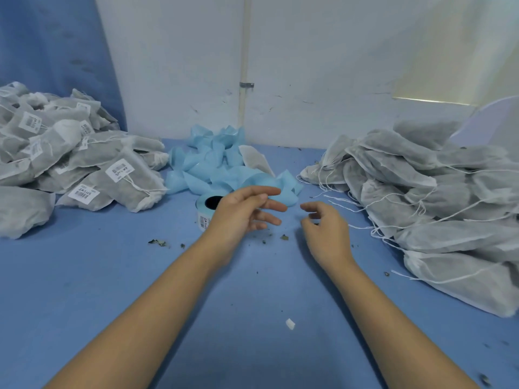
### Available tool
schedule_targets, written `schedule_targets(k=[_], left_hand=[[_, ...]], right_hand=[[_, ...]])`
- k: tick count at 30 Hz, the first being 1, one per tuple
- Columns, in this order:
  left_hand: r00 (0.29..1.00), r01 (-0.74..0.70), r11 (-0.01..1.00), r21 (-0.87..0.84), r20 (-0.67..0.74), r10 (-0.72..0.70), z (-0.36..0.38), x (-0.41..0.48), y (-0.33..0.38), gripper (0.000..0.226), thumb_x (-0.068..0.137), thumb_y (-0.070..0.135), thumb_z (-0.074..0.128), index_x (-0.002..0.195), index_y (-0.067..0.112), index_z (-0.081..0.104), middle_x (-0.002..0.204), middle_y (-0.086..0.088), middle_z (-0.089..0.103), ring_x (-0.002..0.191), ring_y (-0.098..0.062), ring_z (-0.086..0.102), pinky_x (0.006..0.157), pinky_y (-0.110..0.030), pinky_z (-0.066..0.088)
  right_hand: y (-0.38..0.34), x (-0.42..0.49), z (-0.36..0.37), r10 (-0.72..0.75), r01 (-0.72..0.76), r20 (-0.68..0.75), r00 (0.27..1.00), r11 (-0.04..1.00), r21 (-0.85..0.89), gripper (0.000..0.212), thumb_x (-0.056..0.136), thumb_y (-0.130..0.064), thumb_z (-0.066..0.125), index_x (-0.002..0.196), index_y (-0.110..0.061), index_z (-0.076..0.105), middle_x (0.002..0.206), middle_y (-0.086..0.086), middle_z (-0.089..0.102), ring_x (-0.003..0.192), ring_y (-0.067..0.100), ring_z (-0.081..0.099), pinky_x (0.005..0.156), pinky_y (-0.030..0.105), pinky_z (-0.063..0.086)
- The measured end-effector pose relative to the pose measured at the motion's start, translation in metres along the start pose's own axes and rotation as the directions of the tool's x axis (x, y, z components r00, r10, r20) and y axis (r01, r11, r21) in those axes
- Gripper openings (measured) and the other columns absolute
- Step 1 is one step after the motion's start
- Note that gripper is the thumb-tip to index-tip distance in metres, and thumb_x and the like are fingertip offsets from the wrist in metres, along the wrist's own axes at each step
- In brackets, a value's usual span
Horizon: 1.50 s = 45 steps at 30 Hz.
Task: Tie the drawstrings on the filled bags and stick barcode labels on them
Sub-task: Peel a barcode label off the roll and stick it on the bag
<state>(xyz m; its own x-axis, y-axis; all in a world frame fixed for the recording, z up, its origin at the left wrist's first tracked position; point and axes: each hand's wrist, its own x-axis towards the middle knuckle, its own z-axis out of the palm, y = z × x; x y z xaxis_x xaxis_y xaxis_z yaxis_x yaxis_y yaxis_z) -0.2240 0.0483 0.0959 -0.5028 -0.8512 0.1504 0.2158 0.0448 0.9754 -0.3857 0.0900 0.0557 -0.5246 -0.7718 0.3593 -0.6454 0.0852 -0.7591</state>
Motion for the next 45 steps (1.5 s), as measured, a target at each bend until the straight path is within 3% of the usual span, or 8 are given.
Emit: schedule_targets(k=[9, 14, 18, 29, 33, 37, 40, 45], left_hand=[[0.996, 0.055, 0.997, -0.052, -0.065, -0.058, 0.036, 0.053, -0.004, 0.026, 0.095, 0.003, 0.040, 0.092, 0.011, 0.065, 0.063, 0.004, 0.070, 0.049, -0.007, 0.062, 0.049, -0.014, 0.043], [0.987, 0.080, 0.987, -0.136, -0.126, -0.097, 0.049, 0.086, -0.014, 0.027, 0.093, 0.003, 0.039, 0.092, 0.012, 0.065, 0.061, 0.005, 0.069, 0.047, -0.006, 0.060, 0.048, -0.015, 0.041], [0.985, 0.091, 0.981, -0.170, -0.133, -0.114, 0.056, 0.100, -0.022, 0.027, 0.093, 0.003, 0.039, 0.097, 0.009, 0.065, 0.062, 0.004, 0.069, 0.047, -0.007, 0.060, 0.045, -0.014, 0.041], [0.982, 0.103, 0.991, -0.089, -0.150, -0.116, 0.053, 0.076, -0.021, 0.027, 0.092, 0.002, 0.040, 0.089, 0.012, 0.065, 0.061, 0.004, 0.069, 0.048, -0.008, 0.060, 0.048, -0.015, 0.041], [0.975, 0.131, 0.991, 0.025, -0.184, -0.124, 0.051, 0.052, -0.021, 0.024, 0.093, 0.002, 0.039, 0.099, 0.011, 0.062, 0.085, 0.000, 0.069, 0.054, -0.009, 0.063, 0.053, -0.016, 0.048], [0.971, 0.154, 0.985, 0.074, -0.194, -0.137, 0.051, 0.030, -0.025, 0.029, 0.098, 0.015, 0.044, 0.126, 0.012, 0.049, 0.095, 0.007, 0.060, 0.069, -0.018, 0.067, 0.077, -0.039, 0.055], [0.984, 0.065, 0.991, 0.120, -0.174, -0.043, 0.047, 0.017, -0.028, 0.044, 0.099, 0.028, 0.047, 0.140, 0.018, 0.036, 0.120, 0.003, 0.053, 0.070, -0.019, 0.068, 0.065, -0.033, 0.055], [0.976, -0.029, 0.950, 0.309, -0.198, 0.094, 0.034, 0.002, -0.038, 0.029, 0.093, 0.032, 0.058, 0.120, 0.021, 0.054, 0.107, 0.005, 0.064, 0.070, -0.014, 0.069, 0.066, -0.030, 0.057]], right_hand=[[0.029, 0.082, 0.002, 0.254, -0.254, -0.012, 0.967, 0.967, 0.032, 0.044, 0.089, -0.009, 0.049, 0.132, -0.016, 0.054, 0.133, 0.011, 0.055, 0.120, 0.028, 0.050, 0.098, 0.033, 0.038], [0.037, 0.123, 0.014, 0.364, -0.335, 0.076, 0.928, 0.907, -0.254, 0.059, 0.091, -0.025, 0.049, 0.145, -0.041, 0.031, 0.146, 0.013, 0.039, 0.136, 0.032, 0.027, 0.111, 0.040, 0.026], [0.041, 0.146, 0.024, 0.420, -0.408, 0.136, 0.897, 0.906, -0.109, 0.058, 0.092, -0.037, 0.049, 0.146, -0.040, 0.026, 0.145, 0.007, 0.040, 0.134, 0.029, 0.031, 0.111, 0.044, 0.028], [0.036, 0.104, 0.001, 0.309, -0.288, -0.260, 0.915, 0.951, 0.117, 0.037, 0.097, -0.007, 0.035, 0.116, -0.003, 0.066, 0.118, 0.017, 0.065, 0.111, 0.033, 0.055, 0.089, 0.033, 0.039], [0.018, 0.072, -0.009, 0.269, -0.233, -0.254, 0.929, 0.959, 0.162, 0.033, 0.092, -0.004, 0.038, 0.097, -0.006, 0.071, 0.097, 0.012, 0.068, 0.090, 0.028, 0.056, 0.070, 0.029, 0.035], [0.007, 0.034, -0.009, 0.220, -0.175, -0.209, 0.953, 0.961, 0.214, 0.027, 0.094, -0.006, 0.042, 0.084, -0.005, 0.068, 0.086, 0.006, 0.065, 0.082, 0.020, 0.052, 0.063, 0.025, 0.029], [0.000, 0.014, -0.006, 0.180, -0.151, -0.164, 0.970, 0.972, 0.179, 0.027, 0.094, -0.006, 0.042, 0.080, -0.009, 0.064, 0.084, 0.005, 0.062, 0.082, 0.020, 0.051, 0.065, 0.026, 0.029], [-0.002, -0.006, -0.002, 0.112, -0.104, -0.109, 0.988, 0.991, 0.080, 0.028, 0.096, -0.007, 0.040, 0.094, -0.005, 0.068, 0.097, 0.011, 0.068, 0.085, 0.019, 0.051, 0.067, 0.024, 0.029]])
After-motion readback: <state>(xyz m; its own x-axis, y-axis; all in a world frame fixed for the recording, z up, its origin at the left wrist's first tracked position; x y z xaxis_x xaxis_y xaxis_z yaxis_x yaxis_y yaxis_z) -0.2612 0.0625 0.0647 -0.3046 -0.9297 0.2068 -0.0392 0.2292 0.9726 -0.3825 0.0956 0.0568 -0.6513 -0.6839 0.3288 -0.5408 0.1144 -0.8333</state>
